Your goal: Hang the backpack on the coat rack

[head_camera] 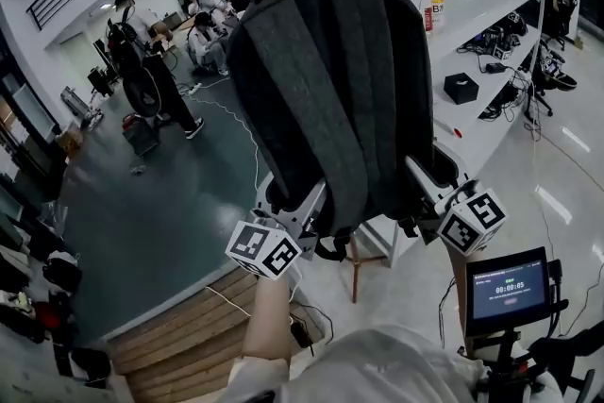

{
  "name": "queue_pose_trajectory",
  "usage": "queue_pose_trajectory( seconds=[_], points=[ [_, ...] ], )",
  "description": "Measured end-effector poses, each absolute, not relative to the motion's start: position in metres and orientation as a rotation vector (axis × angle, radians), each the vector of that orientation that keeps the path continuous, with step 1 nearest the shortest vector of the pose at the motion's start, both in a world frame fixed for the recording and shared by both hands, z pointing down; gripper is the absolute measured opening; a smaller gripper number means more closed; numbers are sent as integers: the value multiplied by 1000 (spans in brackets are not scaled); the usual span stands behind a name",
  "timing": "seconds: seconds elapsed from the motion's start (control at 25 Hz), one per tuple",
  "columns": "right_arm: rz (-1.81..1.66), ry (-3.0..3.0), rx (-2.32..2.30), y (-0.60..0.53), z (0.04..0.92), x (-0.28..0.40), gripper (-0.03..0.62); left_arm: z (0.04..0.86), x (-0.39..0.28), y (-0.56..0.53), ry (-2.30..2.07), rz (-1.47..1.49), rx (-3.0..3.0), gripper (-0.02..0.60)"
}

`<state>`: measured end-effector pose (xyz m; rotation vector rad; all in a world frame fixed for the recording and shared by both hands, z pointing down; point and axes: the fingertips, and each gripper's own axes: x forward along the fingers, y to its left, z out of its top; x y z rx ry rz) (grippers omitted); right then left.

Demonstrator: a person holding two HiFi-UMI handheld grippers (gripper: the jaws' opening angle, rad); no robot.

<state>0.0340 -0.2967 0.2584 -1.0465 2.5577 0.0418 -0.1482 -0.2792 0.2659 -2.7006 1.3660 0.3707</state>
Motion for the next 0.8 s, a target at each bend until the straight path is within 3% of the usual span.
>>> queue_pose_trajectory(
  seconds=[0.8],
  points=[
    [-101,2532,-1117,-368,330,14,204,332,-175,-355,1411,400,-2809,324]
  ],
)
